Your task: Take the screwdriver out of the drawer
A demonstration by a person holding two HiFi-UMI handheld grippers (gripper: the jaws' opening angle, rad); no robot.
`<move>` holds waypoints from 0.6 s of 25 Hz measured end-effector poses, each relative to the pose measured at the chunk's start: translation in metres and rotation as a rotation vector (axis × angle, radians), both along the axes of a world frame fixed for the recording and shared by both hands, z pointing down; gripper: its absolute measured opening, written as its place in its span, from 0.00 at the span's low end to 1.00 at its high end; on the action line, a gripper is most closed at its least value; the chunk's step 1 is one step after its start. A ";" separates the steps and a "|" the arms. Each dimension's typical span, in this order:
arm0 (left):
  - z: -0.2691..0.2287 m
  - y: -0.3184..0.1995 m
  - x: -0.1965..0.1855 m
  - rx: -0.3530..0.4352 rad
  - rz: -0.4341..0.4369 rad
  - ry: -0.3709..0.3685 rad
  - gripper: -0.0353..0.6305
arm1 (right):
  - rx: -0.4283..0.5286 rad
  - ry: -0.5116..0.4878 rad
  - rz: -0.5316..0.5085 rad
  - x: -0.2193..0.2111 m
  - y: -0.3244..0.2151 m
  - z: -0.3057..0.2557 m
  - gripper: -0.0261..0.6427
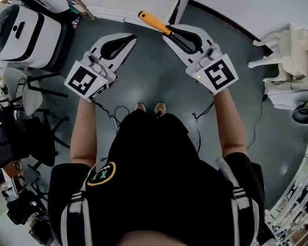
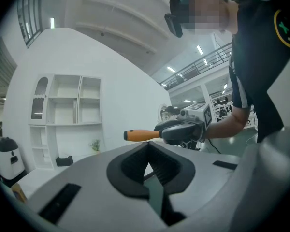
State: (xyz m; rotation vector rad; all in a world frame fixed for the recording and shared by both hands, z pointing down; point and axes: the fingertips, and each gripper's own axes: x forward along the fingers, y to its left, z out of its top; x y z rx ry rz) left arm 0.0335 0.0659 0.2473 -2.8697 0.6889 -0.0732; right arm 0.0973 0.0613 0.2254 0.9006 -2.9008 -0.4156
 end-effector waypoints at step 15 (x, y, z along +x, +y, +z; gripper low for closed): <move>-0.016 0.010 -0.050 0.027 0.035 0.032 0.08 | 0.001 0.018 0.066 -0.042 0.022 0.002 0.19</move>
